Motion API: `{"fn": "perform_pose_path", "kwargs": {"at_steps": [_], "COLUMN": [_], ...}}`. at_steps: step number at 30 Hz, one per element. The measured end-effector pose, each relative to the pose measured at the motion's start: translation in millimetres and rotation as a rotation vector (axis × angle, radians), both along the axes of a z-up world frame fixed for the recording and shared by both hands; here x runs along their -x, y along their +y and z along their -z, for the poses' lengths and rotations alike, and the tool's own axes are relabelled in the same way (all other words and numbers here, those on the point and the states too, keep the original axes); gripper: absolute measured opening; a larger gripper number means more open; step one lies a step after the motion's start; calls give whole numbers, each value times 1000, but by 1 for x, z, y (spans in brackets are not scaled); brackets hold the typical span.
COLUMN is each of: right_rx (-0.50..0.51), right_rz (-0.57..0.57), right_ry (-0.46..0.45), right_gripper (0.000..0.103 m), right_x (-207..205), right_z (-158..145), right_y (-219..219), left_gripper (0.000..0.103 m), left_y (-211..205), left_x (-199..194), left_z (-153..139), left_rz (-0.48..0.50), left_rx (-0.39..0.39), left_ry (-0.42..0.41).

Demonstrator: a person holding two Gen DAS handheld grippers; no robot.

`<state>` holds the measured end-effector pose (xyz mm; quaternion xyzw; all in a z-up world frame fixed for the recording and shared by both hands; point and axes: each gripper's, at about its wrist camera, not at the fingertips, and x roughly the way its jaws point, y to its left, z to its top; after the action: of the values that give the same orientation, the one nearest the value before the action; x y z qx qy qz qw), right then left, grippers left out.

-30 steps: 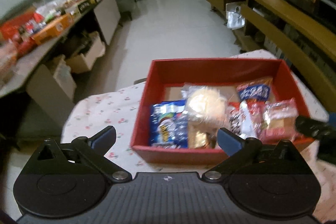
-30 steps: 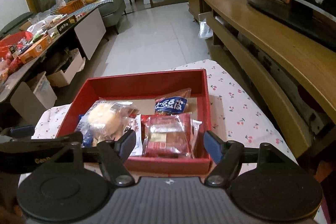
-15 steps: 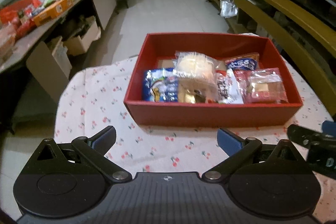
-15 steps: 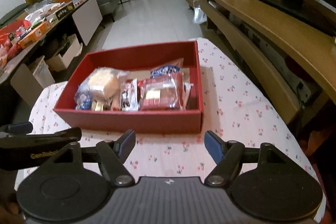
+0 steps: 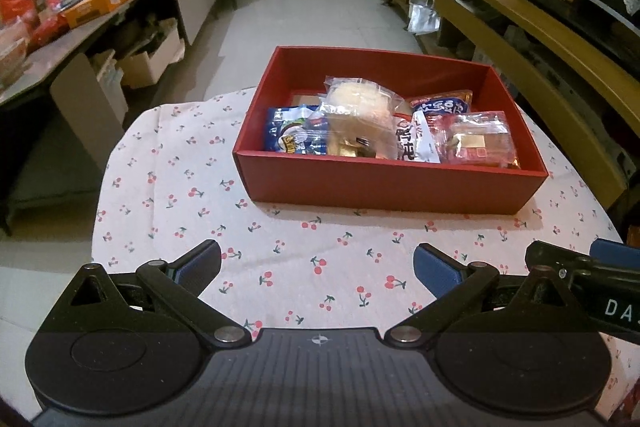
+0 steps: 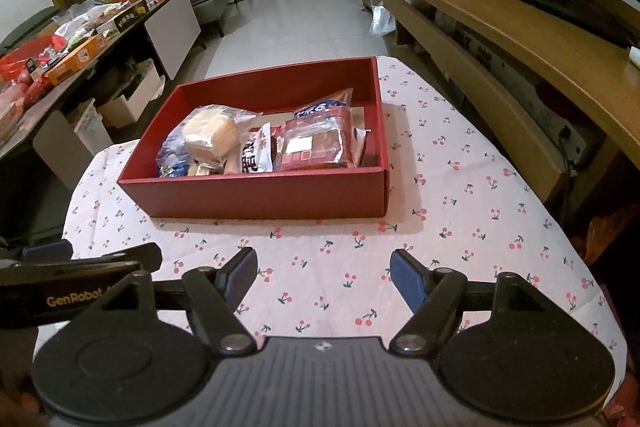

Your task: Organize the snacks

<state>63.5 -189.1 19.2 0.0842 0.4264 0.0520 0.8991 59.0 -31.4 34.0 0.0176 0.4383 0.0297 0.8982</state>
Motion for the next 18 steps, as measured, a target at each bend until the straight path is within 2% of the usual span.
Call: {"fn": "perform_pose_path", "kwargs": {"at_steps": [18], "right_rx": [31], "right_rz": [-13], "right_ry": [21], "right_gripper": [82], "right_x": [16], "right_z": [4], "right_y": [4], "left_gripper": [103], "left_y": [-2], "left_x": [20], "left_z": [1], "left_rz": [30], "left_rx": [-10], "left_ry": [-3]}}
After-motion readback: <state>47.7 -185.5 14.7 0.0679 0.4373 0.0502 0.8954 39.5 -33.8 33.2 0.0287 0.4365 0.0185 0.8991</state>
